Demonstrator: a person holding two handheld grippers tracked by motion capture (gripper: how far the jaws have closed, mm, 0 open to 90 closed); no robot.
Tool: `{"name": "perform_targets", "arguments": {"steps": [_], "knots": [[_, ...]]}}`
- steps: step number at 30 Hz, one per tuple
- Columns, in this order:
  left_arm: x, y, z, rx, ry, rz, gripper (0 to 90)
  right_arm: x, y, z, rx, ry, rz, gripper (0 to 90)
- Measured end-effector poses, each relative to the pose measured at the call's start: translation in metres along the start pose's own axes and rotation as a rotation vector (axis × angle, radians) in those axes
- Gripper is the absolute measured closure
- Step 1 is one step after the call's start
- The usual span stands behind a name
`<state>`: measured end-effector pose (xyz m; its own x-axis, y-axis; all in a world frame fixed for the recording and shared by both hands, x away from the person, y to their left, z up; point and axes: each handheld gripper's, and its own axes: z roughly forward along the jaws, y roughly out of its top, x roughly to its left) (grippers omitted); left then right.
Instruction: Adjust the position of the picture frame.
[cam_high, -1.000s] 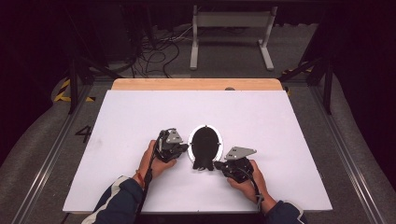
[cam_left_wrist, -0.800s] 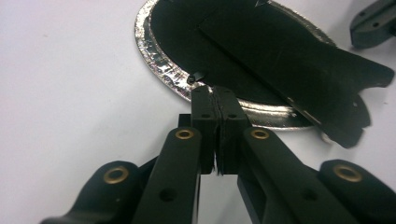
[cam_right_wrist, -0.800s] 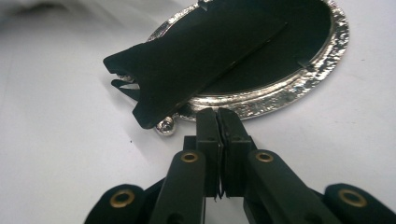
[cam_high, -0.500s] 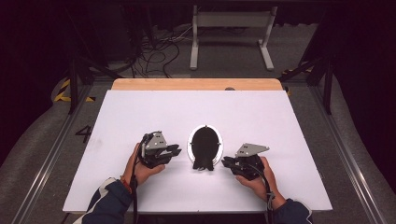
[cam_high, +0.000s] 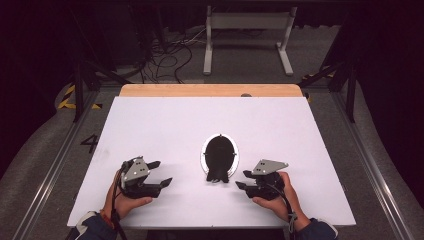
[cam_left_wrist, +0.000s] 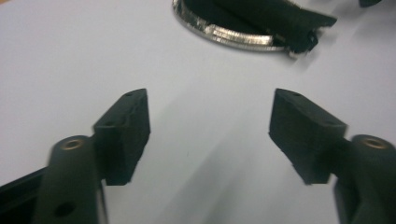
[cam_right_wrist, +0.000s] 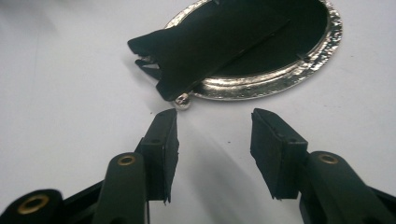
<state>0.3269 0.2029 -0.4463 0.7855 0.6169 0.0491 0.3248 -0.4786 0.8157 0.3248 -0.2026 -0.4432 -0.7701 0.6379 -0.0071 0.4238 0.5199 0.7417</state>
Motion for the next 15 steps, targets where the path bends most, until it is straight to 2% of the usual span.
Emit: {"name": "perform_targets", "arguments": {"steps": [2,4,6,9,14,15], "knots": [[0.003,-0.008,-0.009,0.007,0.005,-0.024,17.5,0.003,0.001,0.003,0.009,0.011,-0.013,52.2],[0.006,-0.018,-0.018,0.01,0.015,-0.044,14.8,0.006,0.003,0.006,0.014,0.019,-0.022,52.4],[0.008,-0.023,-0.022,0.014,0.016,-0.06,13.6,0.006,0.004,0.007,0.017,0.022,-0.029,52.5],[0.013,-0.035,-0.03,0.038,0.037,-0.093,13.5,0.008,0.005,0.011,0.023,0.033,-0.035,52.7],[0.015,-0.038,-0.036,0.024,0.059,-0.1,13.4,0.014,0.01,0.018,0.033,0.044,-0.057,53.4],[0.015,-0.039,-0.036,0.029,0.06,-0.091,13.4,0.015,0.011,0.02,0.035,0.046,-0.061,53.7]]}}
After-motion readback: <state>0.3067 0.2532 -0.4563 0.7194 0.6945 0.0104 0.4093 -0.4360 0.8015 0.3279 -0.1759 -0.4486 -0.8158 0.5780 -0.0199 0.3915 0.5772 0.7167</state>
